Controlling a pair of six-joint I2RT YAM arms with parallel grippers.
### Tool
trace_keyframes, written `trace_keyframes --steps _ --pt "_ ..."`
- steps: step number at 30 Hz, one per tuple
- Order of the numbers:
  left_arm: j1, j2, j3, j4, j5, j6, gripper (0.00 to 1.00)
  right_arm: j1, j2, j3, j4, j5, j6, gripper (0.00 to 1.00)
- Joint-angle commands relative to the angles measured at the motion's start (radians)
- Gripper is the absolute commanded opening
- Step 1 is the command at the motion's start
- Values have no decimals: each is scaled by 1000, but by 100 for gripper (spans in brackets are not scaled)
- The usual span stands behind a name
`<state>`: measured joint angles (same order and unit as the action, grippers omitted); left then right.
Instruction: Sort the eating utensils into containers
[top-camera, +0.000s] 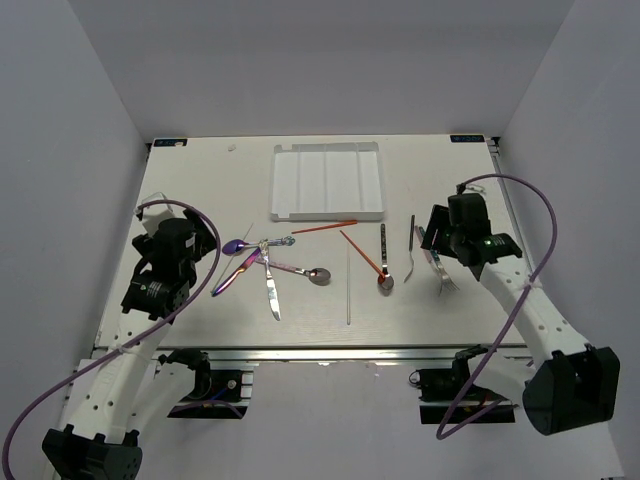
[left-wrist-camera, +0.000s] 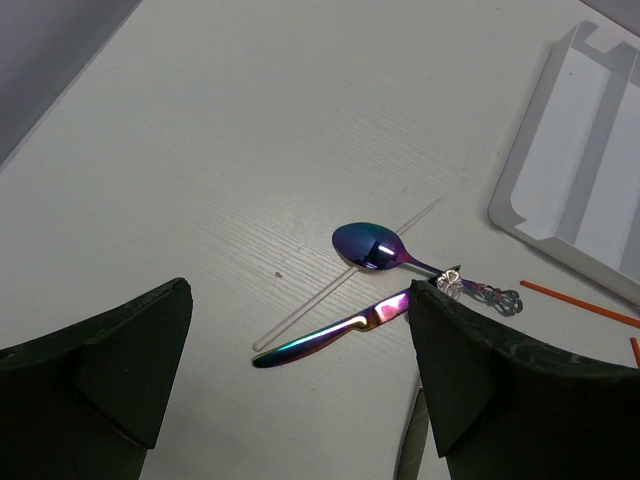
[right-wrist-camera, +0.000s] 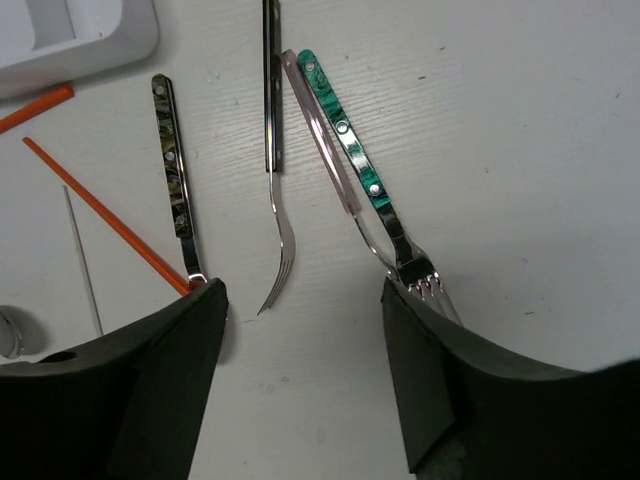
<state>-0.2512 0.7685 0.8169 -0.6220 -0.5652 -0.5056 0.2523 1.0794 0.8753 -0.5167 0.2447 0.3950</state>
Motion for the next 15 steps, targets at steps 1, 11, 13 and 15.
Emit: trace_keyframes --steps 1,11,13,15 --pt "-2 -9 5 -4 -4 -1 98 44 39 70 44 76 -16 67" --pt "-2 2 2 1 10 6 98 93 330 151 158 80 -31 51" --pt "-2 2 2 1 14 7 98 93 428 178 158 81 -42 51" --pt "-2 2 2 2 21 10 98 91 497 201 176 65 -53 50"
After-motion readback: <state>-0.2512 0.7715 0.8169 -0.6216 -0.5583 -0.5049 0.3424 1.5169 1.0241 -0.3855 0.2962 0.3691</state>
